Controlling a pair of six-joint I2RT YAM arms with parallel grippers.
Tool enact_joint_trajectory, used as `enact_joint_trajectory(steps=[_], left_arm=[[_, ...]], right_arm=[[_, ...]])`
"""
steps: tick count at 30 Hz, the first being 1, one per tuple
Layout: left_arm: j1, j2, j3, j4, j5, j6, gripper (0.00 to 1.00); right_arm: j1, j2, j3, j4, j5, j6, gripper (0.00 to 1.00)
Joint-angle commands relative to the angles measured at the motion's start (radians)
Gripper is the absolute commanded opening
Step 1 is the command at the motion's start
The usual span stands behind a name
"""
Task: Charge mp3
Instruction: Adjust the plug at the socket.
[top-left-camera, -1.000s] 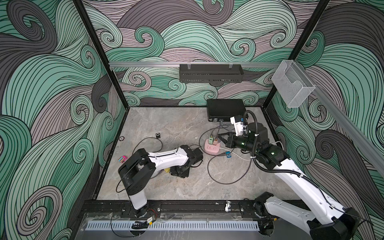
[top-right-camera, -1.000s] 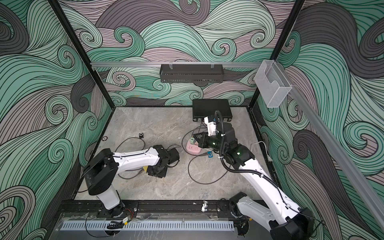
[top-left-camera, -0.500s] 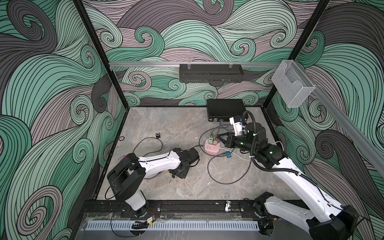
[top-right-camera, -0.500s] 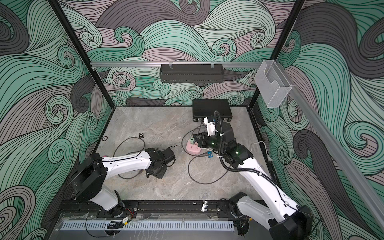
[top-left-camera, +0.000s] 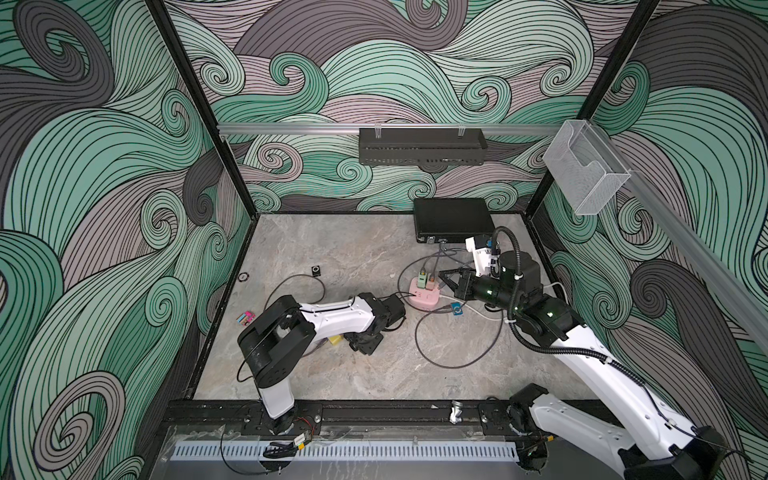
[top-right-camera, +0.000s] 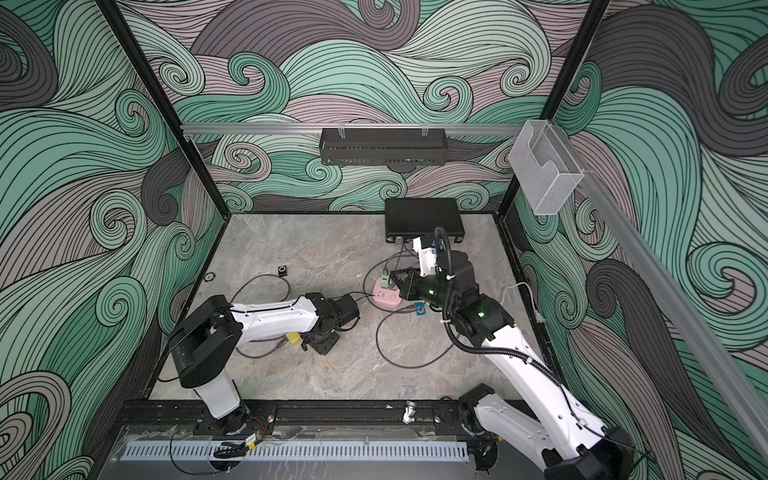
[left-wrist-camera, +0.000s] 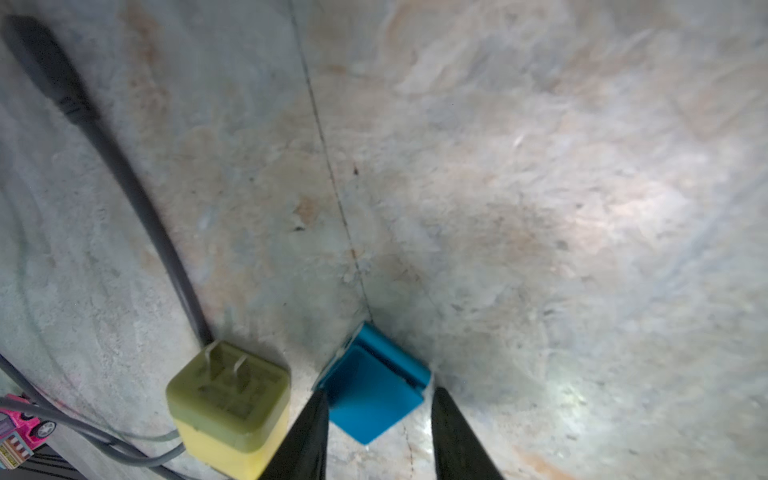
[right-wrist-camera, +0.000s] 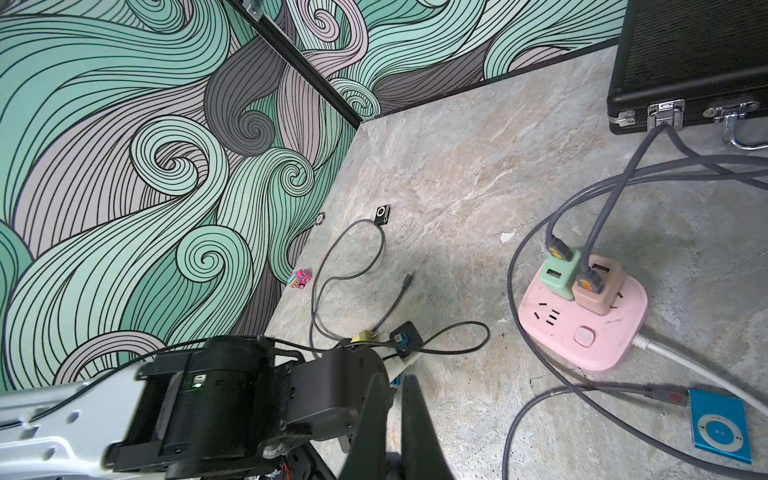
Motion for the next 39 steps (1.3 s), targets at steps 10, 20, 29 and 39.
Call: enact_joint_trajectory(steps=[10, 20, 29, 39], left_arm=[[0.070, 0.039, 0.018, 0.033, 0.265, -0.031, 0.35], [0.113, -0.042, 0.115, 0.119, 0.520, -0.157, 0.35], [0.421, -0.266, 0.180, 0.007, 0.378, -0.249, 0.37], [0.650, -0.293, 0.225, -0.018, 0.280, -0.267, 0.36]], right_arm=[[-0.005, -0.049, -0.005, -0.011, 0.041, -0.022, 0.00], [-0.004, -0.009, 0.014, -0.010, 0.015, -0.039, 0.00], [-0.004, 0.097, 0.117, -0.035, -0.005, -0.090, 0.00], [-0.004, 0.247, 0.214, 0.004, -0.028, -0.057, 0.00]])
